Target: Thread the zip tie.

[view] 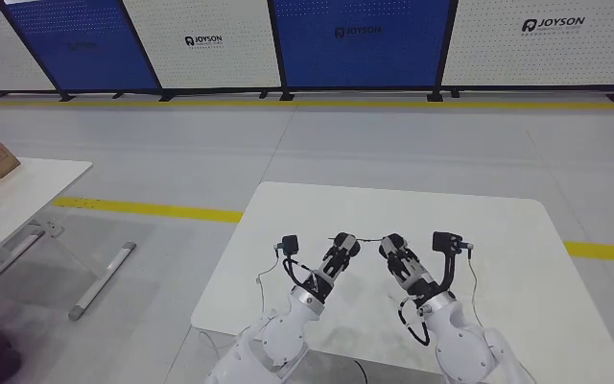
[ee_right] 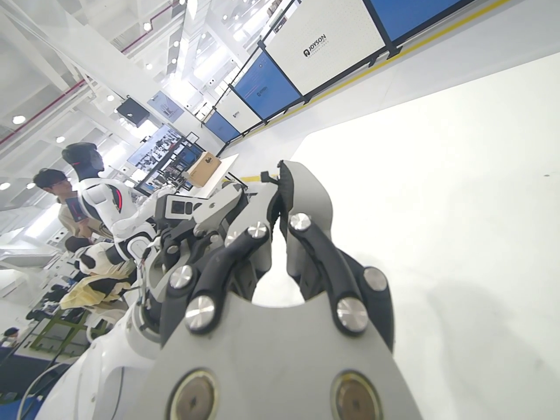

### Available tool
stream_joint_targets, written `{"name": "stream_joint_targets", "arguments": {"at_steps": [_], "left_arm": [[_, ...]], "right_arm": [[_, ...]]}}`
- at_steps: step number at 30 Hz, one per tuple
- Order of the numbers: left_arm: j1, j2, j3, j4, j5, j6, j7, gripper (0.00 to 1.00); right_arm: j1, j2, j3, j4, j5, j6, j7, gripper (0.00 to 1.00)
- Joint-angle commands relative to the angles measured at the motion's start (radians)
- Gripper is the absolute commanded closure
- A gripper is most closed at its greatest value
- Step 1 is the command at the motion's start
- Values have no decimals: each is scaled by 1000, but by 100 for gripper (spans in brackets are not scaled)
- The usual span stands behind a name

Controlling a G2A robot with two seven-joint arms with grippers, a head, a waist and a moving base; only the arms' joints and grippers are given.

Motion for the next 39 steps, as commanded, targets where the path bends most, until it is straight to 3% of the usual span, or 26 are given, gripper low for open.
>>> {"name": "stream_joint_targets", "arguments": {"at_steps": [1,8,11,14,22,25,30,32,39], "left_arm": [[-2,-1,-1,1,-6,1,4,100],[-8,-9,-7,-2,-66,14,65,100],[-10,-11,-8,-3,-97,14,59,100],[-9,-14,-12,-5,-134,24,63,100],[-9,-14,-12,-5,-134,24,63,100],[-8,-14,-15,-7,-171,25,41,100],[9,-12,-23,-34,-221,15,-15,100],[15,-12,-30,-48,-247,13,-22,100],[15,-12,-30,-48,-247,13,-22,100]], "right_arm": [[-1,0,0,0,1,-2,-2,0],[-16,6,20,-11,-10,0,26,0],[-27,10,36,-10,-48,34,48,0],[-25,10,49,-1,-6,113,104,0],[-26,10,48,1,-10,114,104,0],[-12,11,8,21,-184,136,57,0],[19,12,-32,41,-277,75,65,0],[29,11,-43,52,-329,82,47,0],[27,11,-44,55,-324,78,49,0]]}}
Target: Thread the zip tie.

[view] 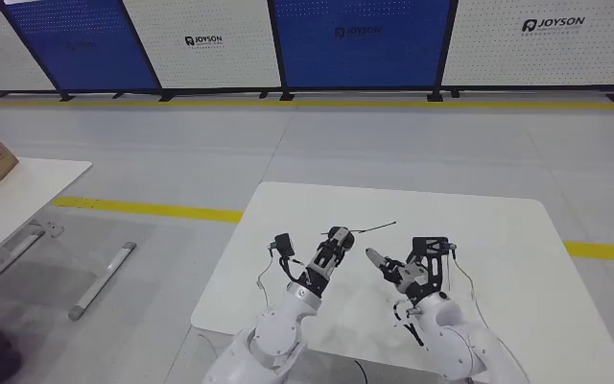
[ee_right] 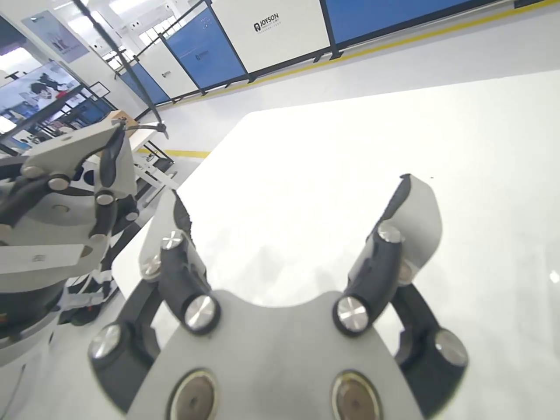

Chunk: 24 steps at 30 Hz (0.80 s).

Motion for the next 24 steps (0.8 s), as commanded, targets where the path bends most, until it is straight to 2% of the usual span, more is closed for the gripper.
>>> {"name": "stream_joint_targets", "arguments": {"at_steps": [1,4,5,6,7,9,13,15,19,24], "left_arm": [[0,0,0,0,0,0,0,100],[-5,-1,8,0,7,8,-9,100],[-5,-1,11,-1,11,10,-10,100],[-6,-2,13,-2,13,12,-10,100],[-7,-2,15,-4,17,14,-10,100],[-9,-3,18,-6,23,16,-10,100],[-12,-5,25,-6,32,24,-2,100],[-12,-6,32,-3,37,26,0,100],[-14,-8,36,1,40,27,3,100],[-16,-9,43,3,57,32,1,100]], "right_arm": [[-3,0,1,4,12,-11,7,0],[-6,0,10,2,38,-29,10,0],[-7,0,11,-1,44,-34,10,40],[-9,0,13,-2,48,-38,10,66],[-10,1,14,-4,51,-41,10,76],[-11,1,16,-6,53,-46,9,73],[-12,1,19,-11,49,-49,4,74],[-12,1,19,-11,47,-50,4,78],[-10,1,18,-9,46,-58,14,75],[-8,1,17,-15,54,-77,24,77]]}}
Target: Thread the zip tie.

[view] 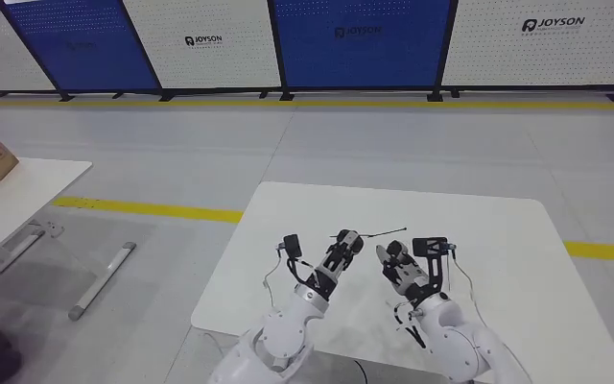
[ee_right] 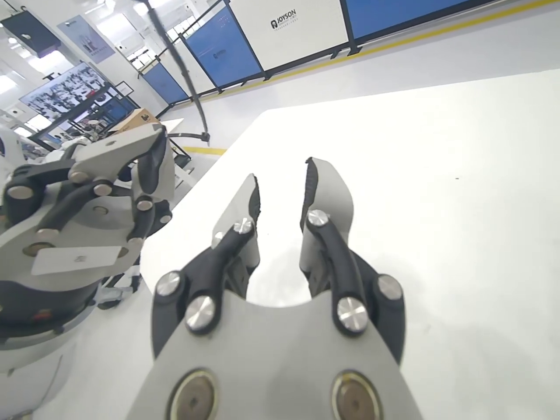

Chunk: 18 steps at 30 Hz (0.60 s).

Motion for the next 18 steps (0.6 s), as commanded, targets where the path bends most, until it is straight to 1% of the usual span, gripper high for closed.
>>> {"name": "stream_joint_targets", "arguments": {"at_steps": [1,11,13,16,18], "left_arm": [[0,0,4,0,7,0,-3,100],[-2,0,8,1,1,7,-43,100],[-1,0,7,0,1,6,-48,100],[1,0,8,0,3,6,-51,100],[1,0,9,-1,5,6,-53,100]], "right_arm": [[0,0,1,-4,5,-8,3,77],[-2,0,1,-11,15,-26,0,78],[-2,0,-1,-11,14,-26,-3,80],[0,0,-5,-9,9,-28,-1,80],[3,-1,-8,-7,6,-30,3,78]]}}
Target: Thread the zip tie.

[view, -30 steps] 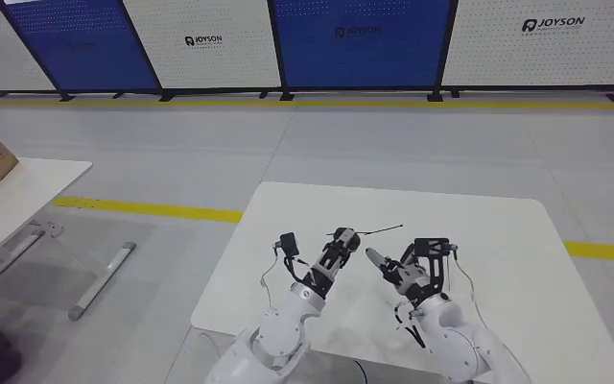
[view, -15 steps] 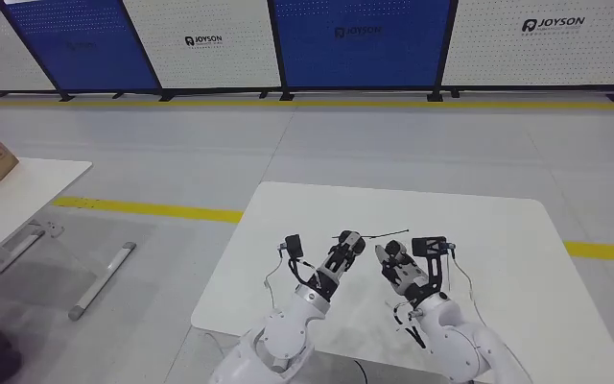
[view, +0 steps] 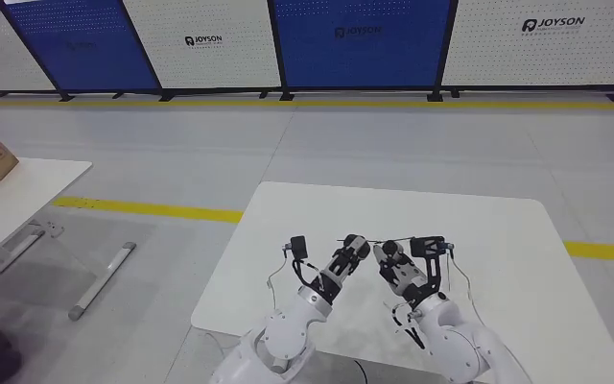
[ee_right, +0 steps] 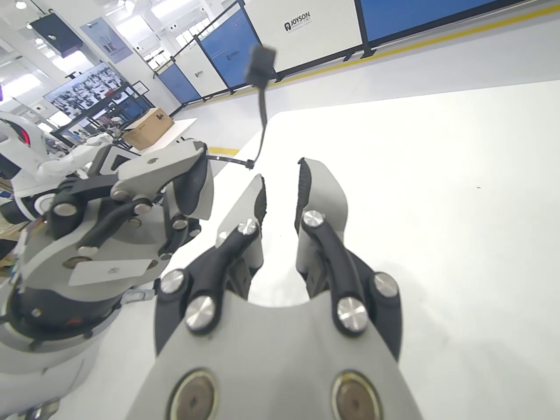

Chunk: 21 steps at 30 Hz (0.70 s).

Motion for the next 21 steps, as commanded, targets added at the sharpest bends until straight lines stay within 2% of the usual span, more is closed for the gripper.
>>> {"name": "stream_joint_targets", "arguments": {"at_steps": [1,21], "left_arm": [[0,0,1,-1,1,0,-1,100],[-6,-2,8,9,28,2,7,100]], "right_arm": [[3,0,-3,1,-2,-3,3,77],[6,0,4,-4,33,-27,4,78]]}}
